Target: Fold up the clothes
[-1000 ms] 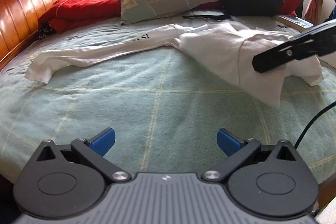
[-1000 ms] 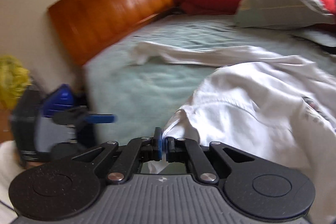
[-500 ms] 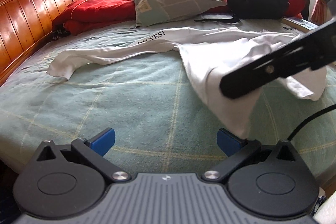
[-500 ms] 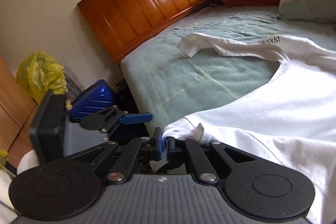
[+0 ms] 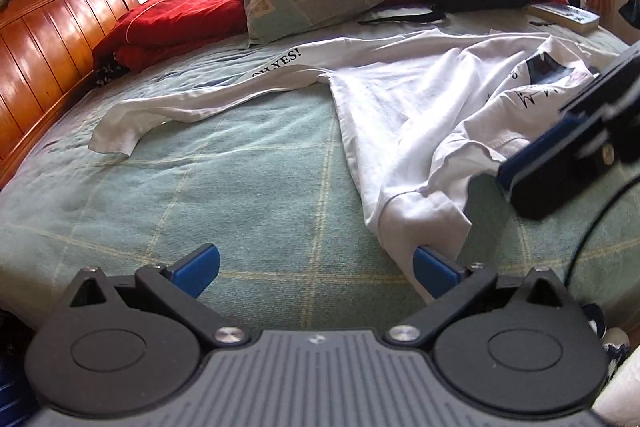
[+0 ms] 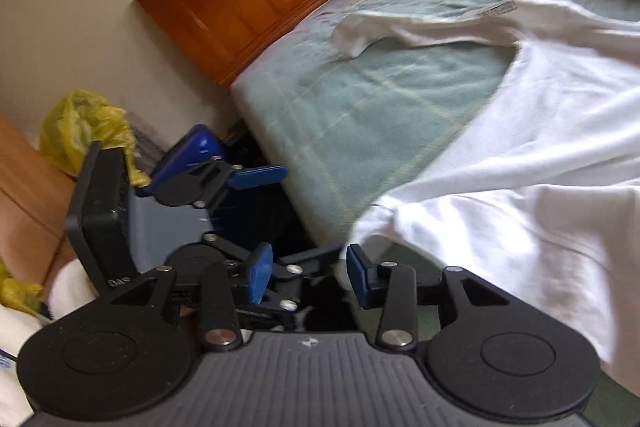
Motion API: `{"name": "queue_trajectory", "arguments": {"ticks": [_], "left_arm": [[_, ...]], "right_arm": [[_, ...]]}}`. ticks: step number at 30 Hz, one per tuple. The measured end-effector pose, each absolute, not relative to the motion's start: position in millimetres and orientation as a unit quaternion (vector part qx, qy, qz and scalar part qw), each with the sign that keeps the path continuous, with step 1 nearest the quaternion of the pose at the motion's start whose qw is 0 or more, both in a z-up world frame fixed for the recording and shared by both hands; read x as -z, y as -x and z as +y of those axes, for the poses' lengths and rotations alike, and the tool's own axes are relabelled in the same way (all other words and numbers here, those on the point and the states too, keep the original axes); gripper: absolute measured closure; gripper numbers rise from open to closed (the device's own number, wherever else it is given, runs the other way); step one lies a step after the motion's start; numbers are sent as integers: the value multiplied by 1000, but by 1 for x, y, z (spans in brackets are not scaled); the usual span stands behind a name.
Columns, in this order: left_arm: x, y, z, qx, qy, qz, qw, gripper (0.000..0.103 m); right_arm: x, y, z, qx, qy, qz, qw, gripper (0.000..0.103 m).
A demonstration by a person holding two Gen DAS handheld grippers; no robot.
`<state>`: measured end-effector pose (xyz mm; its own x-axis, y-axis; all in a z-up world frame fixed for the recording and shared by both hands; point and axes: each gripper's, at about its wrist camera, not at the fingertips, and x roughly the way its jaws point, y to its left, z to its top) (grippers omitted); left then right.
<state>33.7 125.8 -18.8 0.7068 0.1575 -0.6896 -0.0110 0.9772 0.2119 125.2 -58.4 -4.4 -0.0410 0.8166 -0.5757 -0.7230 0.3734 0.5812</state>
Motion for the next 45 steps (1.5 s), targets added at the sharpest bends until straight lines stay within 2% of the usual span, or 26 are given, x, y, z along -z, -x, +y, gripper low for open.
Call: {"name": "queue_trajectory", "arguments": {"ticks": [5, 7, 12, 19, 27, 33, 35, 37, 42, 45], "left_arm": [[9, -19, 118, -30, -122, 377, 918, 1], [5, -14, 114, -12, -127, 373, 919, 1], [13, -25, 96, 40, -139, 379, 914, 1], [52, -73, 72, -12, -231, 361, 903, 1], [38, -71, 131, -99, -197, 379, 899, 1], [27, -41, 116, -24, -194, 395, 898, 1], [20, -33, 106, -2, -204, 388, 899, 1], [10, -28, 99, 7, -214, 372, 903, 1], [-5, -33, 91, 8, -213, 351, 912, 1], [-3, -38, 86, 11, -213, 353, 911, 1]], "right_arm": [[8, -132, -91, -503, -57, 458, 731, 43], [10, -132, -103, -479, -50, 461, 745, 33], [21, -124, -137, -421, -30, 477, 771, 24], [46, -111, -191, -320, -54, 491, 809, 21], [52, -115, -255, -241, -107, 454, 851, 21], [45, -148, -295, -208, -142, 379, 891, 23], [45, -165, -301, -195, -145, 364, 899, 27], [47, -183, -304, -172, -135, 361, 907, 45], [64, -214, -290, -182, -117, 392, 894, 53], [63, -199, -257, -229, -67, 391, 889, 53]]}}
